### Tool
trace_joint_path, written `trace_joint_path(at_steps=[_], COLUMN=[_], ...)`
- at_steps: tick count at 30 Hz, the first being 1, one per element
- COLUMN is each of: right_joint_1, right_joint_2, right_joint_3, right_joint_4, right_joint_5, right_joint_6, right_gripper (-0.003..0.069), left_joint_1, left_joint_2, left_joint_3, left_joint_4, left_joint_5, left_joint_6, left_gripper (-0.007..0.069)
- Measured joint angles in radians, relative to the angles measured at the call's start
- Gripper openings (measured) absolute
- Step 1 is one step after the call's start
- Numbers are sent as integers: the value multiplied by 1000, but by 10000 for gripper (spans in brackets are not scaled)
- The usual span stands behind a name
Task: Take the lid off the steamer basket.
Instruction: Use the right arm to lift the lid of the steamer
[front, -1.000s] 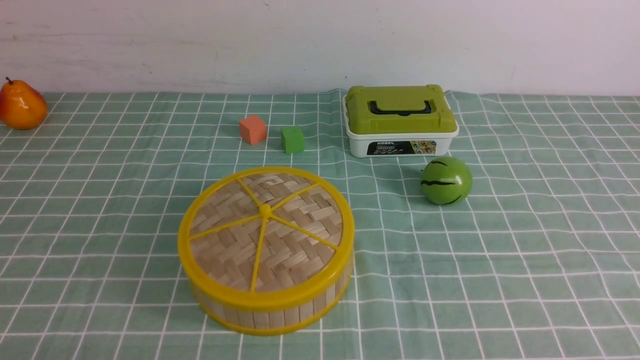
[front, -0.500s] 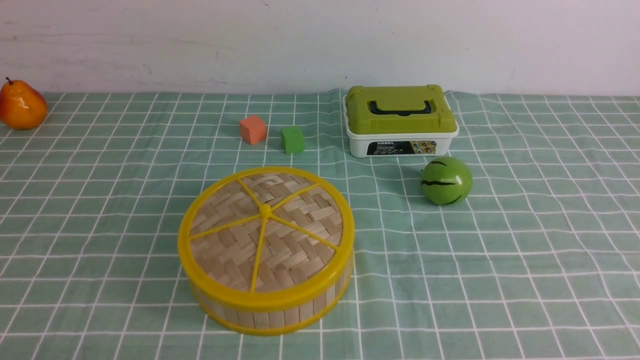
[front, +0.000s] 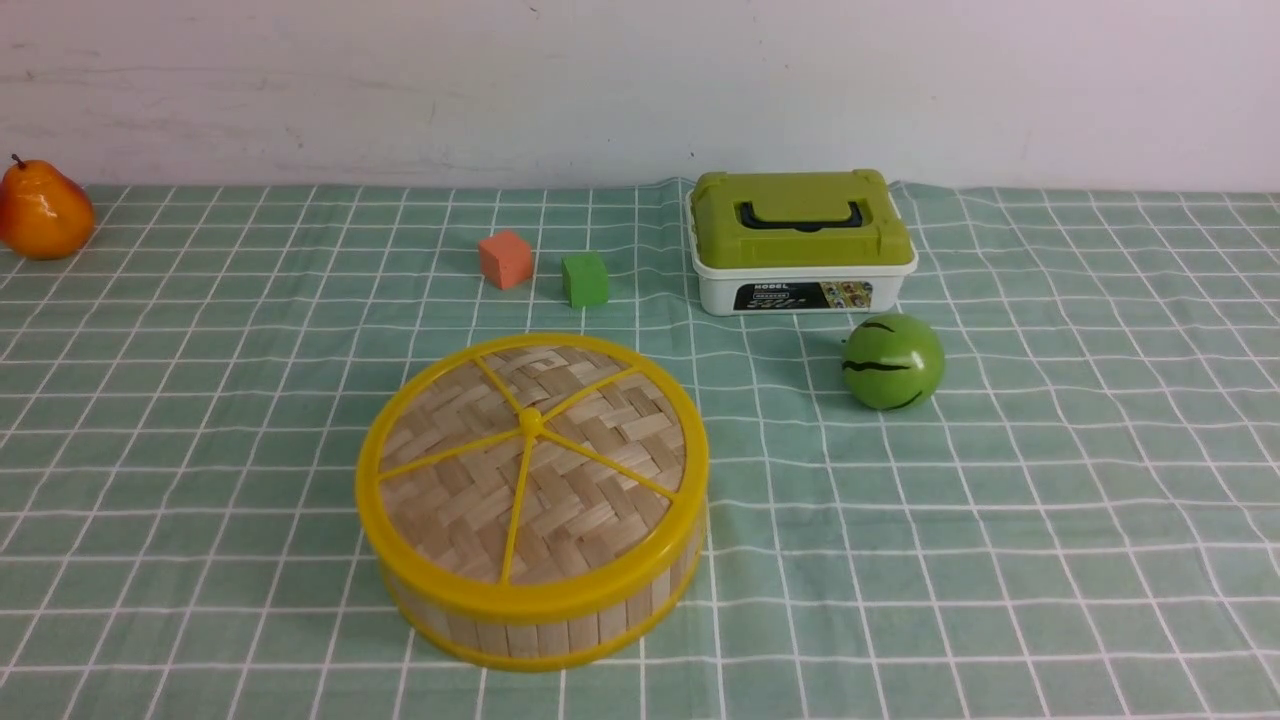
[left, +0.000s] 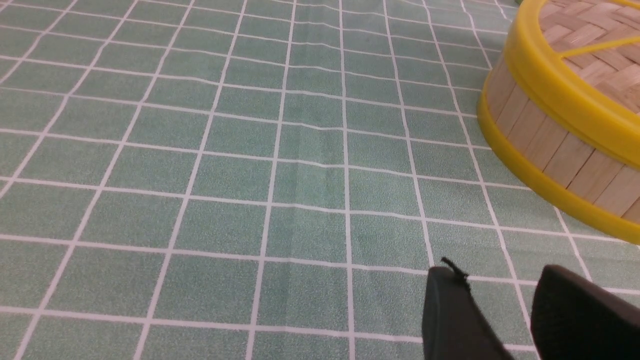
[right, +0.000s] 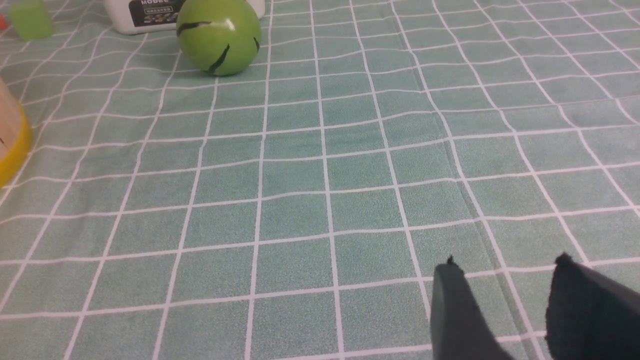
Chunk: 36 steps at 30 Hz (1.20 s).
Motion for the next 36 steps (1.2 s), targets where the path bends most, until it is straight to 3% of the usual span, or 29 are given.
trace_joint_path(at_steps=[6,11,12,14,15,18,27,31,34,36], right_joint_1=[0,0,0,0,0,0,0,0,0,0], right_joint_2=[0,0,0,0,0,0,0,0,12,107], right_joint_3=[0,4,4,8,9,9,9,-4,-74,-233], right_joint_4=[110,468,468,666,679,877,932,928,887,776], right_joint_5=[-4,-3,-3,0,0,-3,-70,-75,-44,30], right_joint_6=[17,26,26,32,32,34,-52,-169,-251,-328], right_gripper=[241,241,241,241,241,241,241,238,206,102], left_joint_1=[0,0,0,0,0,0,0,0,0,0], left_joint_2=[0,0,0,0,0,0,0,0,0,0], left_joint_3=[0,0,0,0,0,0,0,0,0,0], left_joint_4=[0,0,0,0,0,0,0,0,0,0], left_joint_5=[0,0,0,0,0,0,0,0,0,0], left_joint_6=[0,0,0,0,0,0,0,0,0,0], left_gripper=[239,239,239,239,239,239,239,239,239,239])
